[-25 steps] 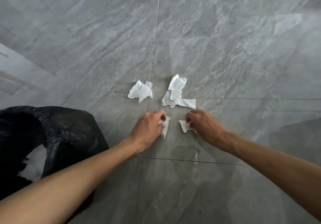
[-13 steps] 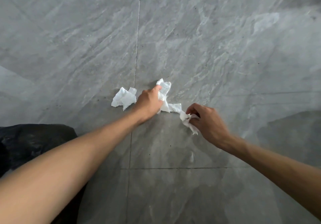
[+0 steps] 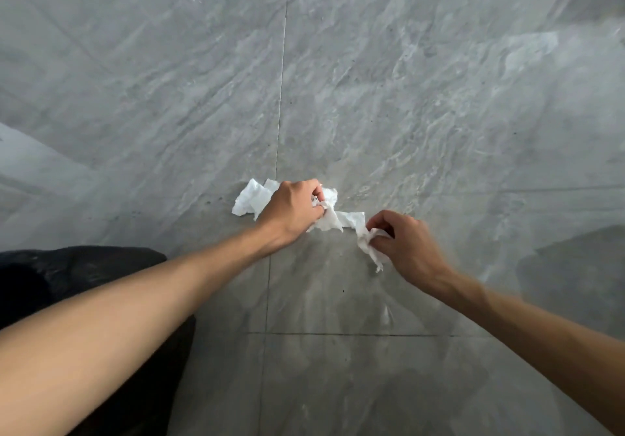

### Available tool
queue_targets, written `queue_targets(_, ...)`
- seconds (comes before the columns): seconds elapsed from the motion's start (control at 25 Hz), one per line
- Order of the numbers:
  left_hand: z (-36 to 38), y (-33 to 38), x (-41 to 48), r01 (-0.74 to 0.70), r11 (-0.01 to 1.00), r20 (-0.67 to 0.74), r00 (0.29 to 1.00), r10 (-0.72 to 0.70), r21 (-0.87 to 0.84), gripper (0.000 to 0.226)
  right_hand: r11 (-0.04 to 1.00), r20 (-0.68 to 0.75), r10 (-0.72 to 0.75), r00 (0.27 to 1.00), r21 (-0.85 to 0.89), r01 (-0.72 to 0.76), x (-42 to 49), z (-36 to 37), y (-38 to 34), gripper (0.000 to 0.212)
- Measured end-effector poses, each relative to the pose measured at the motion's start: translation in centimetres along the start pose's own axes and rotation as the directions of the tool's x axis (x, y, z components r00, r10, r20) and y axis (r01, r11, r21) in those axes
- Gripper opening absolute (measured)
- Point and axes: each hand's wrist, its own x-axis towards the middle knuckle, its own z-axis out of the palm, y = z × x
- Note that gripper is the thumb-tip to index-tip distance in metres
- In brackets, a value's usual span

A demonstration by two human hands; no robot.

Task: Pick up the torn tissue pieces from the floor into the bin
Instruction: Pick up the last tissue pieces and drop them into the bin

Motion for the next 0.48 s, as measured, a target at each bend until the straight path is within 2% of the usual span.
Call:
queue_targets(0.16, -6.7, 0.8, -3.4, -0.075, 0.997, 0.007, 0.997, 0.075, -0.009, 0.006, 0.989, 0.059, 0.063, 0.996, 0.128, -0.070, -0.9, 0.4, -4.3, 0.012)
queue_targets(0.24, -9.8, 1.0, -5.4, -0.070, 0.998, 0.007, 0.998, 0.070, 0.000, 0.007, 0.973, 0.087, 0.083, 0.993, 0.207, -0.100, -1.4, 0.5, -6.5, 0.009)
queue_targets(0.48, -19.2, -2.3, -15.4, -0.047, 0.998, -0.231, 0.972, 0.035, -0.044, 0.006, 0.951, 0.221, 0.000, 0.975, 0.301, -0.069, -3.5, 1.6, -16.3, 0.002)
